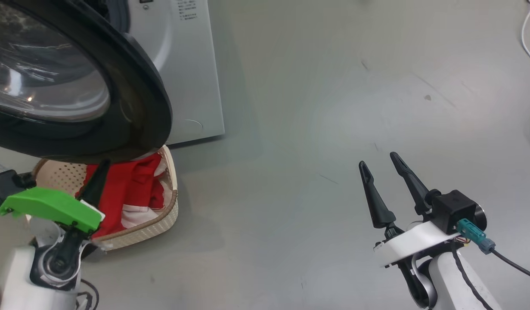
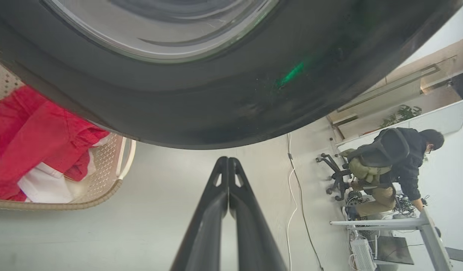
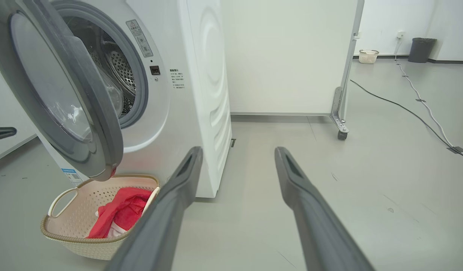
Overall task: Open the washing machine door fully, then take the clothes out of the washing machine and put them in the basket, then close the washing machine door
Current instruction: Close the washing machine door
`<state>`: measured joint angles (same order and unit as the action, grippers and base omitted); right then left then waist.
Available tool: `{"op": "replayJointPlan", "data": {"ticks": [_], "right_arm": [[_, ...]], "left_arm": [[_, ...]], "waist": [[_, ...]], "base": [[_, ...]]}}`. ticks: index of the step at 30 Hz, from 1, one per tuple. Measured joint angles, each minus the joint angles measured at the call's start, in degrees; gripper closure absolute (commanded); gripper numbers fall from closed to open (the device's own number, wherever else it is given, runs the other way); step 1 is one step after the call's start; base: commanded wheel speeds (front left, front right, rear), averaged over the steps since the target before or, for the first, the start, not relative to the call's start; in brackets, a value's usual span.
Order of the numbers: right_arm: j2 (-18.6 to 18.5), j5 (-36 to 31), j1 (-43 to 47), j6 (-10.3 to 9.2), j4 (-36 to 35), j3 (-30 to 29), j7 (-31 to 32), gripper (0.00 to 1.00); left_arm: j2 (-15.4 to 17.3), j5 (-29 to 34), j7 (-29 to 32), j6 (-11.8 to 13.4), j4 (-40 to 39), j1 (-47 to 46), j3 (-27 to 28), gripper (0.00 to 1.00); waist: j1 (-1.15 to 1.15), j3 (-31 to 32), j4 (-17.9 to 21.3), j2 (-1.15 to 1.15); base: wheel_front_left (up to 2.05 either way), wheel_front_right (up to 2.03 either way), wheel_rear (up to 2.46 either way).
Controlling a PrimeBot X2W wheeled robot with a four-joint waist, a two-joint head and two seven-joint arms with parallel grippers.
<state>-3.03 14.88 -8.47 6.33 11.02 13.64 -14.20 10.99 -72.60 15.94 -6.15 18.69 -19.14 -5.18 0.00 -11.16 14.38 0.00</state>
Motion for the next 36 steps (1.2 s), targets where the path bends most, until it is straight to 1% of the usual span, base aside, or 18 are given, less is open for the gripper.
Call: {"op": "replayJointPlan", "data": {"ticks": [4, 9, 12, 18, 20, 23, 27, 31, 32, 33, 35, 36], "right_arm": [[-0.57, -0.42, 0.91, 0.00, 0.00, -0.45, 0.00, 0.00], [-0.79, -0.62, 2.13, 0.01, -0.03, -0.68, 0.00, 0.00], [-0.97, -0.77, 2.69, 0.01, -0.12, -0.87, 0.00, 0.00], [-1.08, -0.91, 3.19, 0.02, -0.66, -1.13, 0.00, 0.00], [-1.09, -0.93, 3.22, 0.02, -0.80, -1.21, 0.00, 0.00], [-1.08, -0.99, 3.38, 0.03, -0.93, -1.24, 0.00, 0.00], [-1.09, -1.11, 3.88, 0.07, -1.30, -1.22, 0.00, 0.00], [-1.08, -1.33, 4.38, 0.07, -1.38, -1.07, 0.00, 0.00], [-1.08, -1.33, 4.38, 0.07, -1.40, -1.04, 0.00, 0.00], [-1.08, -1.33, 4.38, 0.07, -1.42, -1.00, 0.00, 0.00], [-1.07, -1.33, 4.40, 0.08, -1.43, -0.90, 0.00, 0.00], [-1.08, -1.34, 4.42, 0.08, -1.43, -0.74, 0.00, 0.00]], "left_arm": [[2.33, 7.78, -3.72, -0.30, -0.73, 1.93, -2.85, 1.00], [4.57, 16.99, -9.95, -0.65, -2.32, 3.22, -5.67, 1.00], [5.21, 21.71, -13.83, -0.65, -2.92, 3.88, -6.66, 1.00], [5.87, 29.06, -21.18, -0.65, -3.88, 5.88, -8.17, 1.00], [5.80, 30.67, -23.35, -0.34, -3.98, 6.69, -8.46, 1.00], [5.52, 32.37, -26.30, 0.85, -4.02, 7.82, -8.45, 1.00], [4.07, 33.16, -29.56, 2.23, -4.02, 8.97, -8.40, 1.00], [3.79, 35.55, -29.70, 3.43, -4.02, 10.29, -8.58, 1.00], [3.60, 35.57, -29.71, 3.83, -4.04, 10.68, -8.48, 0.91], [3.48, 36.01, -29.73, 4.15, -4.04, 11.00, -8.46, 0.65], [3.47, 37.51, -30.20, 4.78, -4.07, 11.44, -8.46, 0.00], [3.44, 38.04, -30.20, 4.87, -4.12, 11.63, -8.43, 0.00]], "waist": [[0.00, 1.84, -1.83, 0.00], [0.00, 3.77, -4.23, 0.00], [0.00, 4.66, -5.69, 0.00], [0.00, 5.94, -8.40, 0.00], [0.00, 6.25, -9.21, 0.00], [0.00, 6.69, -10.31, 0.00], [0.00, 7.16, -11.68, 0.00], [0.00, 7.51, -12.90, 0.00], [0.00, 7.58, -13.17, 0.00], [0.00, 7.64, -13.41, 0.00], [0.00, 7.77, -13.85, 0.00], [0.00, 7.83, -14.05, 0.00]], "base": [[0.00, 0.00, 0.00], [0.00, 0.00, 0.00], [0.00, 0.00, 0.00], [0.00, 0.00, 0.00], [0.00, 0.00, 0.00], [0.00, 0.00, 0.00], [0.00, 0.00, 0.00], [0.00, 0.00, 0.00], [0.00, 0.00, 0.00], [0.00, 0.00, 0.00], [0.00, 0.00, 0.00], [0.00, 0.00, 0.00]]}}
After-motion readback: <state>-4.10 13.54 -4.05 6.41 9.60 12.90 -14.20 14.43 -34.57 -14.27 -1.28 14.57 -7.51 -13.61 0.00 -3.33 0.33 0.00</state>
